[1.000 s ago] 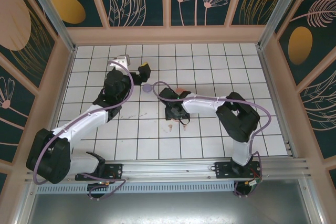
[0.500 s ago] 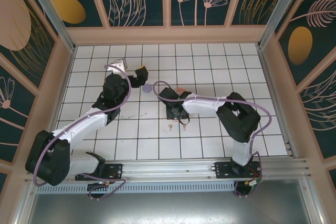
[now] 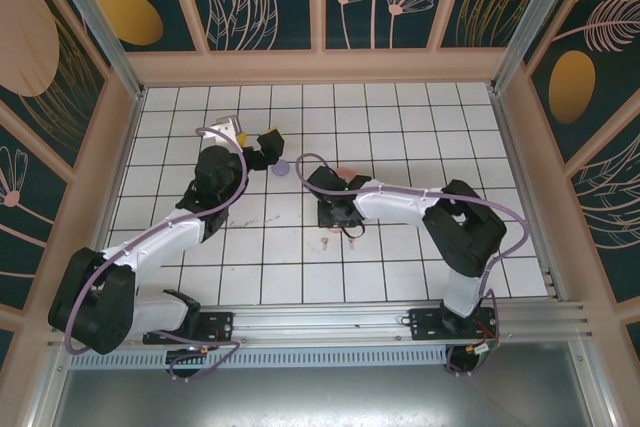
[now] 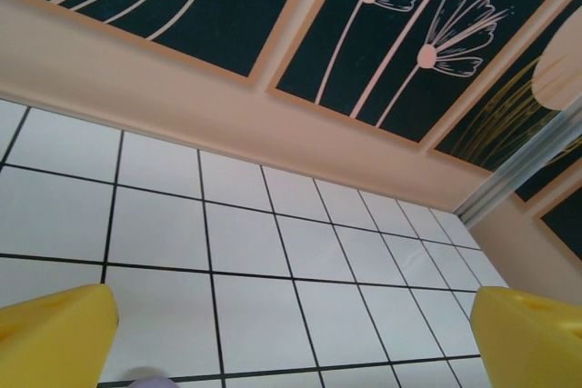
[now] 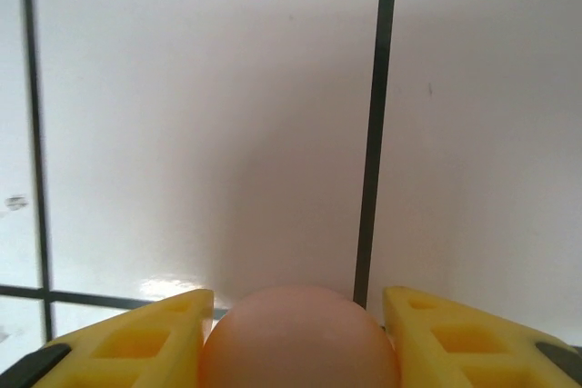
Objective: Insert the wireless bluetooth earbuds into the charging case
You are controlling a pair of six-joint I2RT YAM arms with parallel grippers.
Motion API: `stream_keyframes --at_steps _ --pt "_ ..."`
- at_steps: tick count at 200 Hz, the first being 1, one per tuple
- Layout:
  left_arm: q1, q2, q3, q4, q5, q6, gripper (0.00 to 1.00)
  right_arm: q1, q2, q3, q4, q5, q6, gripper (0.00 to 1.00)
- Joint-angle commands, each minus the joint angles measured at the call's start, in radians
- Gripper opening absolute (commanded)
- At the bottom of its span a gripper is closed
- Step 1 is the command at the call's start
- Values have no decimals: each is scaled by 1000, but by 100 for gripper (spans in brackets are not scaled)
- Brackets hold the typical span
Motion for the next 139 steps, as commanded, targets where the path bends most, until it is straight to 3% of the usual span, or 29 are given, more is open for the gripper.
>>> stream_keyframes --at_steps 1,86,139 --pt "4 -12 -21 69 68 -13 98 -16 -81 -5 20 -20 15 38" --pt "4 -4 -134 245 286 -6 95 -166 -258 59 87 -125 33 36" --pt "-2 55 -171 378 384 -60 91 -251 -246 135 160 -180 116 36"
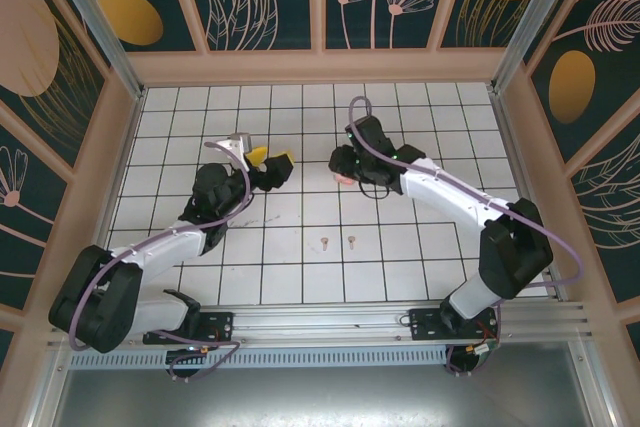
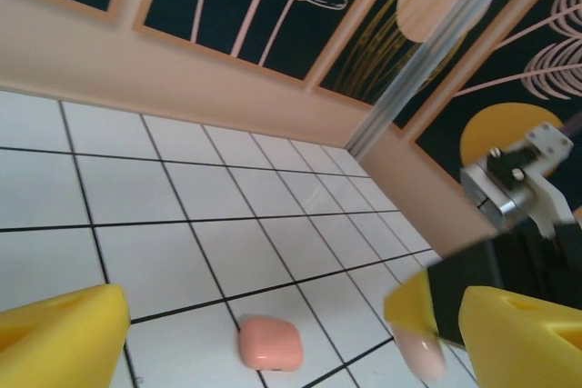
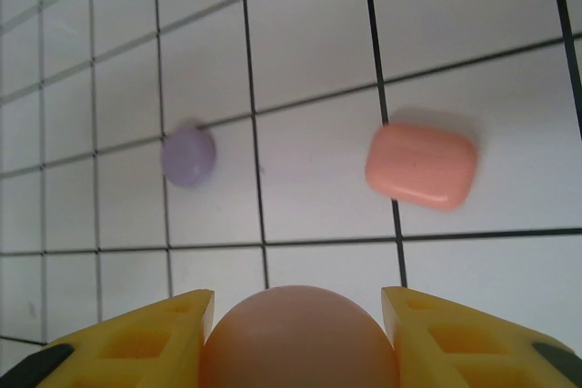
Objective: Insert the wireless bluetooth earbuds into the charging case
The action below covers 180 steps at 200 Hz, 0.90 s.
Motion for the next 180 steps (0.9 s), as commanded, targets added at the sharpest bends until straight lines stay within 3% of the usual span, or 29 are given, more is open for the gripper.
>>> stream_keyframes --at_steps 1,42,101,145,180 --pt "-4 40 -19 135 77 -46 91 -13 -11 52 59 -43 62 36" --pt "-52 135 -38 282 100 -88 88 -21 17 61 122 -62 163 36" --pt "-106 328 -37 651 105 -193 80 -11 21 39 212 -83 322 36" --pt "-111 454 3 802 143 -267 58 19 47 79 207 -61 345 36" --pt "-116 522 33 867 157 -307 57 36 60 104 194 -43 341 36"
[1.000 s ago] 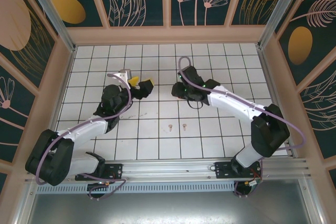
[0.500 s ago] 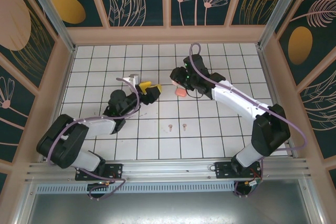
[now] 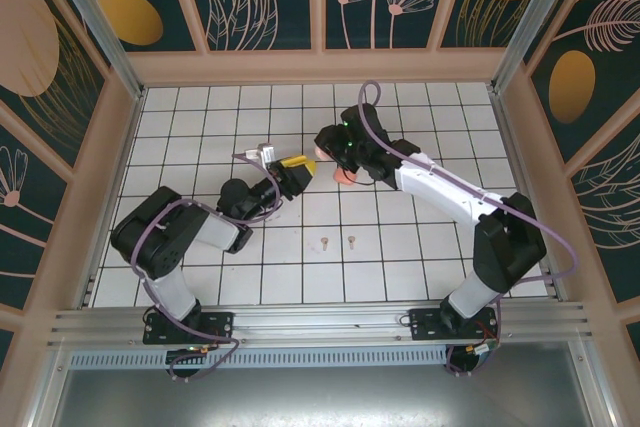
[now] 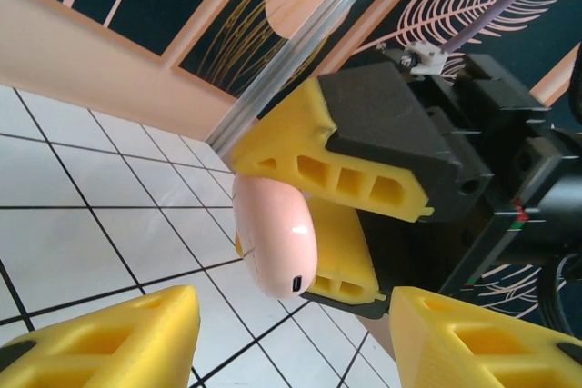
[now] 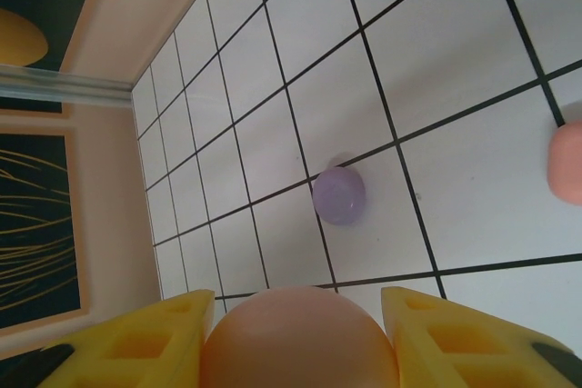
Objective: Insert the wireless bluetooth earbuds into the charging case
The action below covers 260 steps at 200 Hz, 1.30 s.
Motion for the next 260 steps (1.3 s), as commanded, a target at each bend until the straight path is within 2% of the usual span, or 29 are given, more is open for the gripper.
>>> stream_keyframes --at_steps 1,105,160,211,223,260 --pt "-9 38 32 161 29 -52 57 13 10 47 18 20 15 36" --pt "-18 98 99 191 12 -70 55 40 29 58 20 24 12 35" --pt "-18 112 115 196 8 -71 44 48 34 61 21 28 12 35" --pt "-18 112 104 210 -1 -73 39 49 38 63 18 35 12 35" --pt "-18 112 103 212 0 -72 34 48 41 63 18 35 12 35" --pt "-18 107 89 227 -8 -75 37 48 43 66 15 42 12 35"
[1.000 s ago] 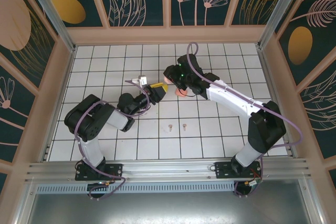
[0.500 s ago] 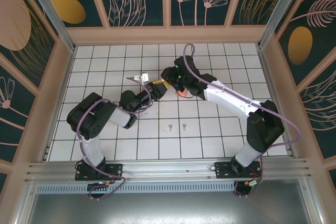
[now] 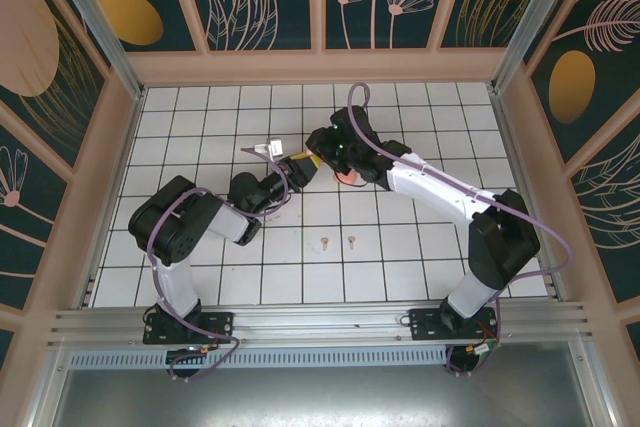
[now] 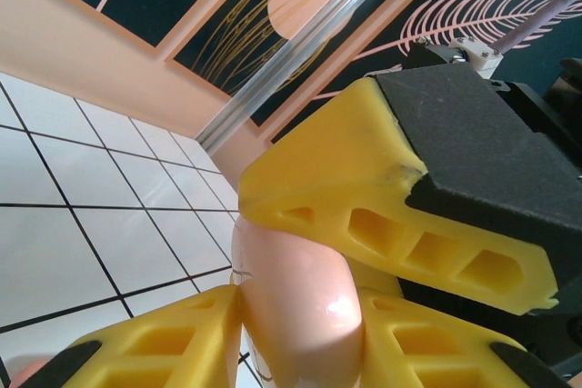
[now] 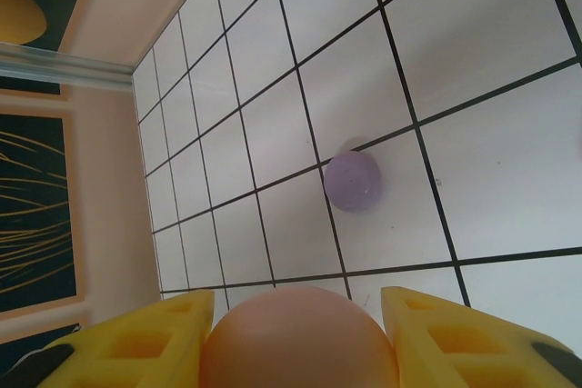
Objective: Insert the wireless bluetooth earbuds into the charging case
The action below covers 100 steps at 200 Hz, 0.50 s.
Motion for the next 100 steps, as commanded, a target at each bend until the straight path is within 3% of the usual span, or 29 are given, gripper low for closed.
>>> stream_keyframes --at_steps 1,74,100 --pt "-6 6 -8 207 1 -6 37 5 14 40 15 23 9 35" --pt "-6 -3 -23 213 -12 -1 37 4 24 48 11 25 6 35" --pt "-6 -5 -20 210 -16 2 30 4 23 46 12 23 4 35"
